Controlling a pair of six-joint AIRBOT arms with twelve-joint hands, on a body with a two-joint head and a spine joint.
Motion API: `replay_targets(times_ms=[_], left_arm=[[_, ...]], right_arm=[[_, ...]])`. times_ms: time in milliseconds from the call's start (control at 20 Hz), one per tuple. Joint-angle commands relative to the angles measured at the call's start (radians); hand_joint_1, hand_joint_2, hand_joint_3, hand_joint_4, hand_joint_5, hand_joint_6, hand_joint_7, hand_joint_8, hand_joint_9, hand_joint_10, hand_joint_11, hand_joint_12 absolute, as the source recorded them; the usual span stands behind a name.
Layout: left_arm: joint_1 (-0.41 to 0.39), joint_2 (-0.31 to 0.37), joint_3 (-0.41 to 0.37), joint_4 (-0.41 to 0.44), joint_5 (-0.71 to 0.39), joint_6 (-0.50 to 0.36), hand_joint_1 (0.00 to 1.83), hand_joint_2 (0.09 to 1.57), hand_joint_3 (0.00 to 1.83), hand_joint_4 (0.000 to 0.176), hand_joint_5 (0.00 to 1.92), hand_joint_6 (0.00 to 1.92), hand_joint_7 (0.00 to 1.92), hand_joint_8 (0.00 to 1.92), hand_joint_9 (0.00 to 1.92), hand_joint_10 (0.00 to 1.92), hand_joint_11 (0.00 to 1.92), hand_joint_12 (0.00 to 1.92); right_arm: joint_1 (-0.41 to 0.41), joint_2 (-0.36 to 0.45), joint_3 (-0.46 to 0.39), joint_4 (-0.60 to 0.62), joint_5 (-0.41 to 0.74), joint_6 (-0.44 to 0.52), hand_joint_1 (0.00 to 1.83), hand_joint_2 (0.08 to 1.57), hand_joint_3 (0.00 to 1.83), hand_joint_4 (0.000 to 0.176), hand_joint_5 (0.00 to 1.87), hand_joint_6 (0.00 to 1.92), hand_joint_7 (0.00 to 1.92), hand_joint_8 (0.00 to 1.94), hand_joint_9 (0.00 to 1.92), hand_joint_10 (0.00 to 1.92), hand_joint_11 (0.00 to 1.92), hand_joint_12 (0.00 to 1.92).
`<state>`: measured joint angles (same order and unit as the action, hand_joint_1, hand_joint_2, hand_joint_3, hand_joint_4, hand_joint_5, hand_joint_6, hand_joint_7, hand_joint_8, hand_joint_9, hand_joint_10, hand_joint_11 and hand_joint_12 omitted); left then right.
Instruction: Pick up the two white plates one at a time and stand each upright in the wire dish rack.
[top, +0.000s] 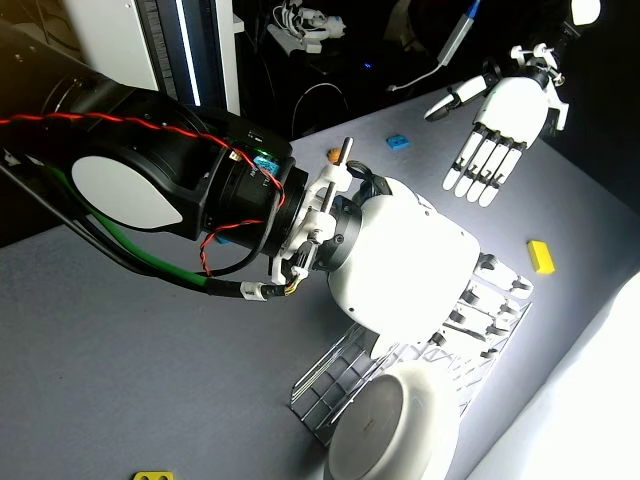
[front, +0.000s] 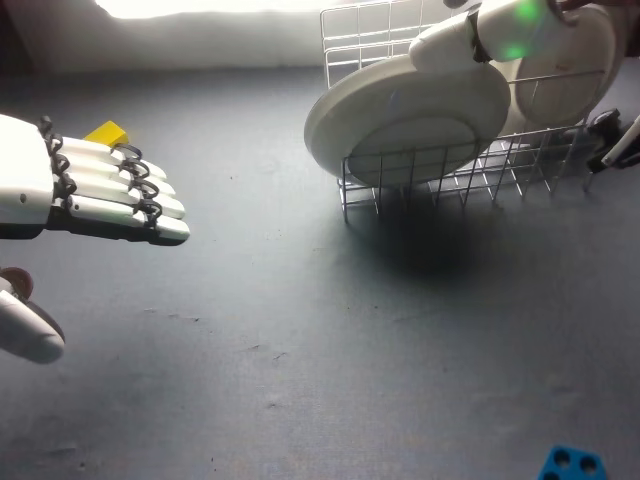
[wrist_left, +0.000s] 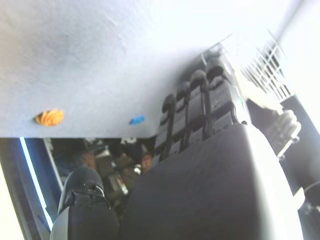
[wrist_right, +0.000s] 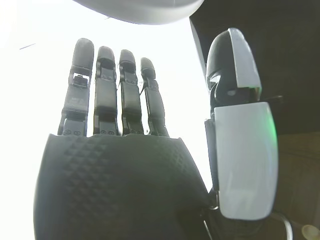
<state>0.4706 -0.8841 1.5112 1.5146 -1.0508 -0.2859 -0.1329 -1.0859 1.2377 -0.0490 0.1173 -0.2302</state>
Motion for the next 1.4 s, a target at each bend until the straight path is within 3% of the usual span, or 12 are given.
replay_targets(times_ms=[0, 200, 250, 550, 750, 1100, 1200, 1250, 1350], left_arm=[[-0.017, 0.016, -0.005, -0.069, -0.049, 0.006, 0.0, 1.04, 0.0, 0.0, 0.09, 0.0, 0.08, 0.0, 0.06, 0.0, 0.0, 0.13], [-0.035, 0.032, -0.048, -0.068, -0.072, 0.008, 0.0, 1.03, 0.0, 0.0, 0.08, 0.0, 0.08, 0.0, 0.06, 0.0, 0.0, 0.2], [-0.035, 0.034, -0.055, -0.068, -0.073, 0.008, 0.0, 1.04, 0.0, 0.0, 0.06, 0.0, 0.05, 0.0, 0.03, 0.0, 0.0, 0.11], [-0.038, 0.052, -0.102, -0.06, -0.1, 0.029, 0.0, 1.03, 0.0, 0.0, 0.08, 0.0, 0.06, 0.0, 0.04, 0.0, 0.0, 0.12], [-0.06, 0.077, -0.148, -0.036, -0.11, 0.056, 0.0, 1.03, 0.0, 0.0, 0.09, 0.0, 0.07, 0.0, 0.05, 0.0, 0.0, 0.15], [-0.079, 0.115, -0.239, 0.065, -0.11, 0.077, 0.0, 1.02, 0.0, 0.0, 0.07, 0.0, 0.06, 0.0, 0.04, 0.0, 0.0, 0.12], [-0.083, 0.119, -0.255, 0.073, -0.11, 0.077, 0.0, 1.03, 0.0, 0.0, 0.07, 0.0, 0.07, 0.0, 0.05, 0.0, 0.0, 0.13], [-0.084, 0.12, -0.261, 0.073, -0.106, 0.076, 0.0, 1.04, 0.0, 0.0, 0.07, 0.0, 0.06, 0.0, 0.04, 0.0, 0.0, 0.12], [-0.086, 0.12, -0.265, 0.073, -0.103, 0.076, 0.0, 1.03, 0.0, 0.0, 0.1, 0.0, 0.09, 0.0, 0.07, 0.0, 0.0, 0.2]], right_arm=[[0.015, 0.009, -0.005, -0.005, 0.137, 0.006, 0.89, 1.1, 0.0, 0.0, 0.28, 0.0, 0.28, 0.0, 0.27, 0.01, 0.0, 0.97], [0.015, 0.021, -0.013, -0.109, 0.2, 0.005, 0.88, 1.09, 0.0, 0.0, 0.27, 0.0, 0.27, 0.0, 0.27, 0.0, 0.0, 0.99], [0.015, 0.023, -0.016, -0.113, 0.205, -0.015, 0.85, 1.09, 0.0, 0.0, 0.27, 0.0, 0.27, 0.0, 0.27, 0.0, 0.0, 0.99], [0.001, 0.075, -0.086, -0.114, 0.285, -0.27, 0.88, 1.08, 0.0, 0.0, 0.28, 0.01, 0.29, 0.01, 0.28, 0.01, 0.0, 1.03], [-0.018, 0.127, -0.159, -0.124, 0.452, -0.501, 0.84, 1.09, 0.0, 0.0, 0.28, 0.0, 0.29, 0.0, 0.28, 0.01, 0.0, 1.02], [-0.058, 0.206, -0.185, -0.468, 0.662, -0.42, 0.85, 1.08, 0.0, 0.0, 0.29, 0.01, 0.3, 0.0, 0.29, 0.01, 0.0, 1.04], [-0.063, 0.219, -0.18, -0.659, 0.714, -0.332, 0.91, 1.05, 0.0, 0.0, 0.34, 0.02, 0.33, 0.01, 0.32, 0.02, 0.0, 1.08], [-0.063, 0.223, -0.175, -0.769, 0.761, -0.233, 0.91, 1.05, 0.0, 0.0, 0.35, 0.02, 0.34, 0.01, 0.33, 0.02, 0.0, 1.08], [-0.065, 0.224, -0.171, -0.822, 0.804, -0.175, 0.9, 1.06, 0.0, 0.0, 0.35, 0.02, 0.35, 0.01, 0.33, 0.02, 0.0, 1.07]])
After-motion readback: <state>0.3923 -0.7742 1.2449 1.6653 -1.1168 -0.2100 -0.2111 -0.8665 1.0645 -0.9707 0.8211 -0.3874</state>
